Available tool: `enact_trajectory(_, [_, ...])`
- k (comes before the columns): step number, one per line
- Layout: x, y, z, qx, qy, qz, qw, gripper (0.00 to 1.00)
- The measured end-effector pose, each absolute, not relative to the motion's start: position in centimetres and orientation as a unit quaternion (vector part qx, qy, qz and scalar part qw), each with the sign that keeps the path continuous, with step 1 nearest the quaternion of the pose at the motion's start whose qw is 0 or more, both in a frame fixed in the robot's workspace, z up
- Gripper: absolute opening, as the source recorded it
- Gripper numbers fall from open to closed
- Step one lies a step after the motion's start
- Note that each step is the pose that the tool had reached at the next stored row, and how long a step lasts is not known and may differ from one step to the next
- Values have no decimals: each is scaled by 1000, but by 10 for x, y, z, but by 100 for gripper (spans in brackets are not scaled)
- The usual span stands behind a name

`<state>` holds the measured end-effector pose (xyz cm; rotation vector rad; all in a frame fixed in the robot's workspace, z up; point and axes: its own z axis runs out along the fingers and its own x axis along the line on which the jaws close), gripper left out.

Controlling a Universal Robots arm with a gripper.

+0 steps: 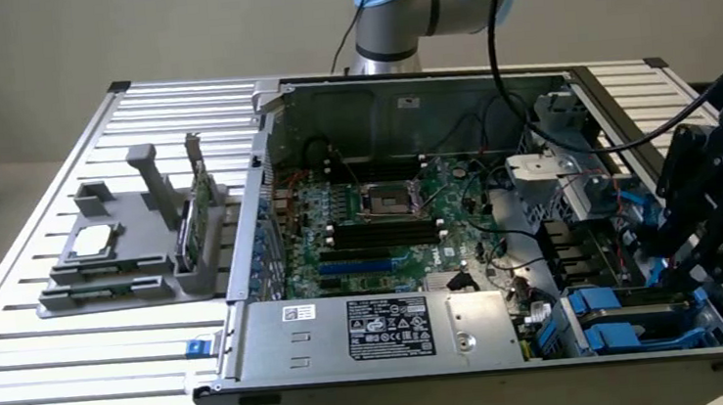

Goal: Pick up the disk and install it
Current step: 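Insert the first disk wire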

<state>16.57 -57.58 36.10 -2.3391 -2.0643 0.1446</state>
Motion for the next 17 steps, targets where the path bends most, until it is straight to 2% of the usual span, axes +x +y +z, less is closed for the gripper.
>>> enact_trajectory(1, [166,-576,365,-749,-661,46,9,36])
enact_trajectory(2, [165,-576,369,-749,-661,46,9,42])
enact_trajectory(17, [128,-586,381,-749,-661,45,11,42])
